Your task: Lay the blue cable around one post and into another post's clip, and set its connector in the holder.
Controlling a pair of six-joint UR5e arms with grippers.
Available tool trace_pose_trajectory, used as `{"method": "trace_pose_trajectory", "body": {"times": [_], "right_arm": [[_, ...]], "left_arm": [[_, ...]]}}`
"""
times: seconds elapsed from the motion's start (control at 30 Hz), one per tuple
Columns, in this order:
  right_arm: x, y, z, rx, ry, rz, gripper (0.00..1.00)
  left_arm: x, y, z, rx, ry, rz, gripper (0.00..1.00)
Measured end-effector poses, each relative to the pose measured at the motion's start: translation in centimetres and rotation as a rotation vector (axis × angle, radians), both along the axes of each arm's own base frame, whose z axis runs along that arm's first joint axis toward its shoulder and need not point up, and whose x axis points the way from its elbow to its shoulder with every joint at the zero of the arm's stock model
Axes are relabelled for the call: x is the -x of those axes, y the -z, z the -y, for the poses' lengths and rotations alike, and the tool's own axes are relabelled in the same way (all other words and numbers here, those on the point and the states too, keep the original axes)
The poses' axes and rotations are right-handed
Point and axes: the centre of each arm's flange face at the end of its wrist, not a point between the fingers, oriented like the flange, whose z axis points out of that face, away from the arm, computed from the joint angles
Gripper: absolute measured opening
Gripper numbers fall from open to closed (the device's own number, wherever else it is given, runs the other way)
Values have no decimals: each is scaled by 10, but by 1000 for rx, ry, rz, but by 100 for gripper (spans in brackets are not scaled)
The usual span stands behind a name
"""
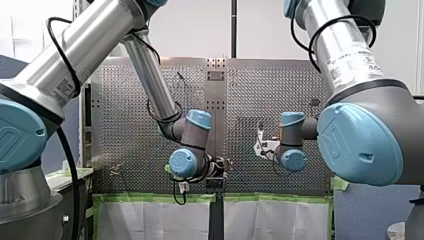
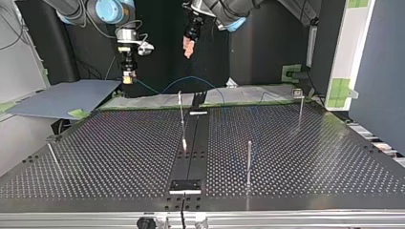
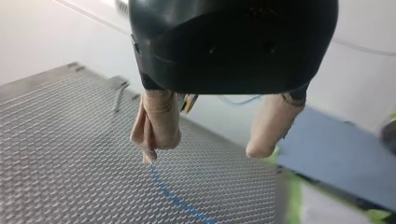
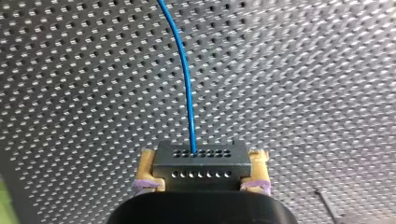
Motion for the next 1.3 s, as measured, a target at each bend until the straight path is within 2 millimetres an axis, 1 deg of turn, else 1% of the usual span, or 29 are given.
{"method": "trace_pose_trajectory", "body": {"times": [0.07,0.17,0.43,0.7,0.9,1.07,1.17,1.3], "right_arm": [[0,-9,-1,15,-2,3,0],[-1,-16,-4,27,-4,4,0],[-1,-14,-16,31,-14,4,0],[-8,-14,-26,35,-47,-3,0],[-10,-16,-30,36,-57,-3,0],[-12,-22,-44,14,-99,12,0],[-13,-30,-51,19,-125,38,0],[-14,-47,-52,51,-149,76,0]], "left_arm": [[-9,-2,0,28,-16,11,100],[-17,-5,1,69,-28,26,100],[-27,-12,10,189,-12,48,100],[-33,-16,19,300,7,77,100],[-47,-7,36,391,39,84,100],[-58,5,44,448,30,89,100],[-61,18,42,445,20,79,100],[-61,38,34,395,-8,55,100]]}}
